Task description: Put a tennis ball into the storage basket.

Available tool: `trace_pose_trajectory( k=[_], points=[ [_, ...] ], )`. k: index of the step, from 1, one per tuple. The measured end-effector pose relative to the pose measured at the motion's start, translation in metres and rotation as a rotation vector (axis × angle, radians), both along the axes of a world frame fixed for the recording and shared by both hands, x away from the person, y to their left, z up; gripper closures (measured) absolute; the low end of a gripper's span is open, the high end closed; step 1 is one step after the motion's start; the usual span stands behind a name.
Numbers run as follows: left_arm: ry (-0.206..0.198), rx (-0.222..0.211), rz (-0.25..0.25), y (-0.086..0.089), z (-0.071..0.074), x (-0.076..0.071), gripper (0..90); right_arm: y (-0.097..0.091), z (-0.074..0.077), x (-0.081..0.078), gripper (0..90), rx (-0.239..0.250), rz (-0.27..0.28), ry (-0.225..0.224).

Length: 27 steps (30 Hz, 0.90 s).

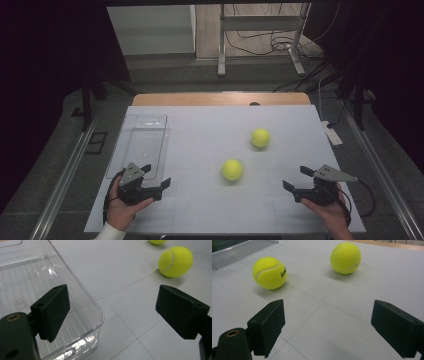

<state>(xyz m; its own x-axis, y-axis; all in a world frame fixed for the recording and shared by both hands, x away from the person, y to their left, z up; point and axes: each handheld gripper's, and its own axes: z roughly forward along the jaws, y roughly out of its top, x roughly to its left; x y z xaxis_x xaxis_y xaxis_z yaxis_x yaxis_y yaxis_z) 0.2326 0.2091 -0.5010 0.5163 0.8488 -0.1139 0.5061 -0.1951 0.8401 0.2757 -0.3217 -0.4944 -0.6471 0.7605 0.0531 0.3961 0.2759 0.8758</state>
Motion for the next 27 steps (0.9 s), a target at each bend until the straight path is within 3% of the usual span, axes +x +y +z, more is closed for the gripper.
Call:
trace_pose_trajectory(
  k=[6, 27],
  points=[
    [0.006, 0.003, 0.011, 0.000, -0.002, -0.002, 13.5, 0.001, -0.001, 0.002, 12.6, 0.025, 0.003, 0.003],
    [0.005, 0.009, -0.003, -0.009, 0.005, -0.004, 13.5, 0.004, 0.000, -0.002, 12.5, 0.012, 0.006, -0.005]
  ],
)
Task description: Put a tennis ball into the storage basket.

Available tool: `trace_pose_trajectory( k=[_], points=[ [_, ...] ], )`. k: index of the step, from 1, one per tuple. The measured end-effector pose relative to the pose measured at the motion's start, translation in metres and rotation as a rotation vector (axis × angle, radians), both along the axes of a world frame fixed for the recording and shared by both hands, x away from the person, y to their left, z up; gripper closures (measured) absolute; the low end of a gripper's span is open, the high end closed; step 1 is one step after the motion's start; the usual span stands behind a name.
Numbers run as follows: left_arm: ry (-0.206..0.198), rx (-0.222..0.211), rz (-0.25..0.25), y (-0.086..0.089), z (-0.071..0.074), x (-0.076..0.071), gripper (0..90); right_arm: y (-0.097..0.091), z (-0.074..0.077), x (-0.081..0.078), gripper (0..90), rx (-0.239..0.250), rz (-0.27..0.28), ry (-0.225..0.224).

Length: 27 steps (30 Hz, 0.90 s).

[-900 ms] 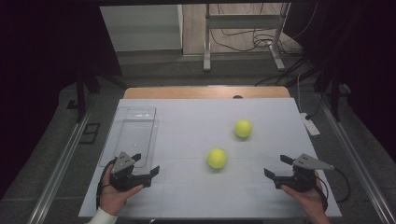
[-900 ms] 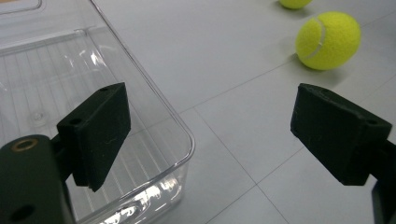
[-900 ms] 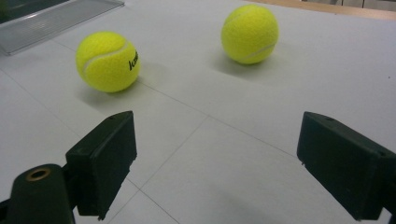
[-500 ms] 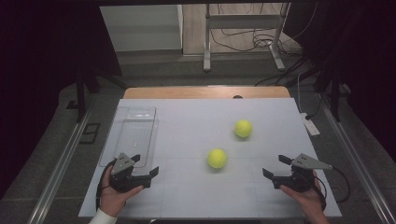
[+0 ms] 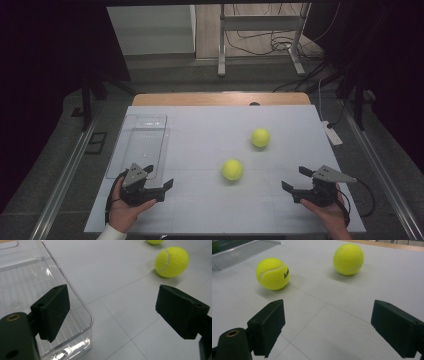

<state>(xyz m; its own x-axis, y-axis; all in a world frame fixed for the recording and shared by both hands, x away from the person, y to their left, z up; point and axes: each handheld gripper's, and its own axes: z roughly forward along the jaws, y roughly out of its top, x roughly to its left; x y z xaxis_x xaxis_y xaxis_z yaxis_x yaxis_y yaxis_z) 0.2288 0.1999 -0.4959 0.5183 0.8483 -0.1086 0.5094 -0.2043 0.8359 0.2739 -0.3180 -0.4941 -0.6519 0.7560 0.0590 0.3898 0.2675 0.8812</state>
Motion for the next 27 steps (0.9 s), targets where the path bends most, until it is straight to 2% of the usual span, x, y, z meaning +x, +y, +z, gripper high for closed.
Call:
trace_pose_trajectory(
  k=[14, 27],
  points=[
    [0.005, -0.006, 0.005, -0.003, 0.012, -0.001, 13.6, 0.006, 0.000, 0.000, 12.5, -0.006, 0.020, 0.004],
    [0.007, 0.001, 0.003, -0.007, 0.015, 0.001, 13.6, 0.009, 0.000, 0.000, 12.6, -0.015, 0.033, 0.002]
  ],
)
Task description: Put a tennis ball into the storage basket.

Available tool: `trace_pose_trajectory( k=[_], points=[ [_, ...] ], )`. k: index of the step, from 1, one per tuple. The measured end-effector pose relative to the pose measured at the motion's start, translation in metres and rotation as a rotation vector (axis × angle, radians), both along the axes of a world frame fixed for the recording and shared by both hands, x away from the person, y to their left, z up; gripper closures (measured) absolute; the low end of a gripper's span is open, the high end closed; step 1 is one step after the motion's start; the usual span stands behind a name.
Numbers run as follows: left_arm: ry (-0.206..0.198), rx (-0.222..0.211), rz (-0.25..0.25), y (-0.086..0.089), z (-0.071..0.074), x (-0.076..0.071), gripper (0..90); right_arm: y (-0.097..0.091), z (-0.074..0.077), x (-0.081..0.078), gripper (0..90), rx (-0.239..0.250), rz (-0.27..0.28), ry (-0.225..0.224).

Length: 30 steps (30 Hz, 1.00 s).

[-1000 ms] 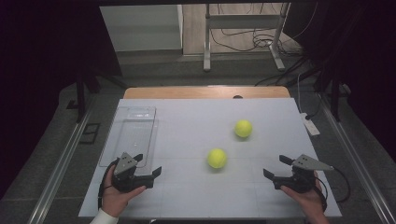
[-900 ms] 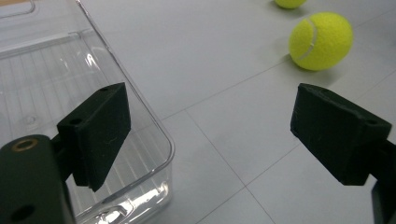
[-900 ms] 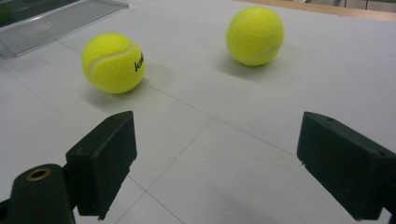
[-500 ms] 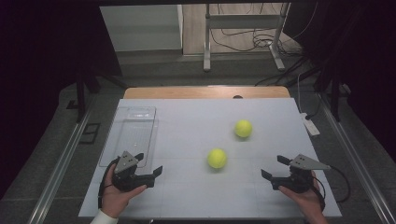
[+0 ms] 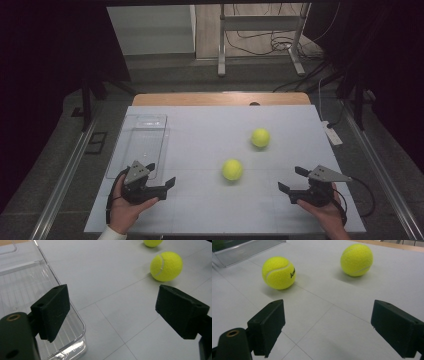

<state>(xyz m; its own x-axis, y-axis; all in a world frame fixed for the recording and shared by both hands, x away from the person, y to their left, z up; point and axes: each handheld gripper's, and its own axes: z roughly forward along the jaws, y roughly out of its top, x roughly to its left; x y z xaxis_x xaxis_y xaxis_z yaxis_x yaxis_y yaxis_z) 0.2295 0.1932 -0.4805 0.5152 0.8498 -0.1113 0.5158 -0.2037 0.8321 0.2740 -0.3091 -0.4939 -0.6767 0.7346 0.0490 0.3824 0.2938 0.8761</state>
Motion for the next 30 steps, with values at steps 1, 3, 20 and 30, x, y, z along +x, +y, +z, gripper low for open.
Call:
trace_pose_trajectory(
  k=[1, 3, 20, 30],
  points=[
    [-0.003, 0.000, 0.000, 0.000, 0.001, 0.000, 13.6, 0.000, -0.001, 0.000, 12.6, -0.001, 0.001, 0.001],
    [-0.008, -0.001, 0.001, -0.001, 0.003, 0.002, 13.6, -0.001, -0.002, 0.001, 12.6, -0.001, 0.002, 0.009],
    [-0.004, 0.011, -0.072, -0.023, 0.025, 0.021, 13.5, -0.003, -0.002, -0.002, 12.7, -0.001, -0.011, 0.009],
    [0.017, 0.016, -0.097, -0.026, 0.031, 0.028, 13.6, -0.003, -0.002, -0.003, 12.9, -0.007, -0.010, 0.010]
  ],
)
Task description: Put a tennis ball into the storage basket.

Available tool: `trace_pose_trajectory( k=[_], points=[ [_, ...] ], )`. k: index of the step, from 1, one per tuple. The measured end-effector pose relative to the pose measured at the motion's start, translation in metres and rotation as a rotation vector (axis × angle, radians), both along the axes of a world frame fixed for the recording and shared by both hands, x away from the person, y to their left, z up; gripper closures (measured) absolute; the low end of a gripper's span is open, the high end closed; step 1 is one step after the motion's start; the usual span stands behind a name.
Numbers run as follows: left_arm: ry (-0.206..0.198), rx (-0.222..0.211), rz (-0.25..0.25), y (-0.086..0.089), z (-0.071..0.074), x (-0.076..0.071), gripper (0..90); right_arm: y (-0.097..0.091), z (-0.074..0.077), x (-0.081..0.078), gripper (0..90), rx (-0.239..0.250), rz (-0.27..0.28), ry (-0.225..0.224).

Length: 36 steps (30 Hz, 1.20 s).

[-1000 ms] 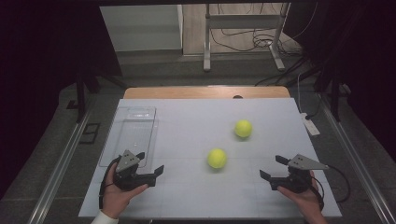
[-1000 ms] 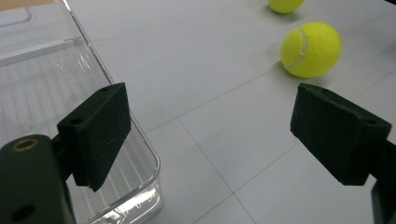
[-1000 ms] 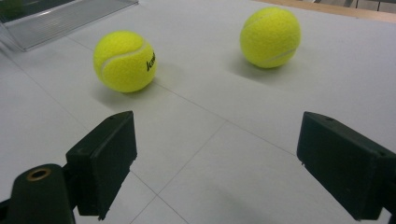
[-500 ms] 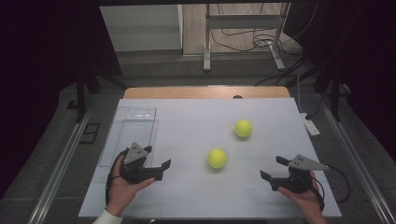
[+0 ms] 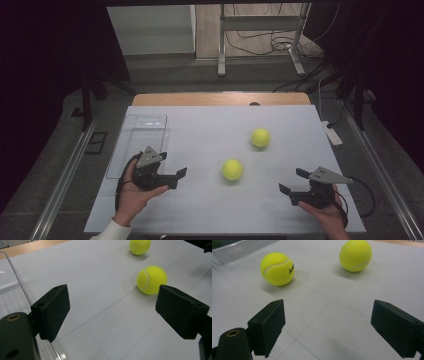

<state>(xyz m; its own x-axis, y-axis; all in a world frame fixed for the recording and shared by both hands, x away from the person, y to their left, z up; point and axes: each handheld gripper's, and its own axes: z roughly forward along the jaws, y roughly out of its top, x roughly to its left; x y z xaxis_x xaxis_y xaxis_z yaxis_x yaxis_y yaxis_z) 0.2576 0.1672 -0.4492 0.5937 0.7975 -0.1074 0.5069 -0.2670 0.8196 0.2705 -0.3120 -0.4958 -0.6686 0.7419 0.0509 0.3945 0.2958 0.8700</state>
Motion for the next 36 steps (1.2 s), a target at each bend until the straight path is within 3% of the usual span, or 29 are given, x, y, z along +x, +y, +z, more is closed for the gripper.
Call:
trace_pose_trajectory(
  k=[8, 19, 36],
  points=[
    [0.005, 0.002, -0.040, -0.005, 0.013, 0.010, 13.6, 0.000, 0.001, -0.001, 13.1, -0.004, 0.003, -0.010],
    [0.035, 0.004, -0.054, -0.008, 0.012, 0.018, 13.6, 0.000, 0.000, -0.001, 13.1, -0.011, 0.004, -0.008],
    [0.044, 0.006, -0.081, -0.020, 0.015, 0.026, 13.0, 0.001, -0.001, 0.001, 13.1, -0.015, 0.012, -0.008]
  ],
)
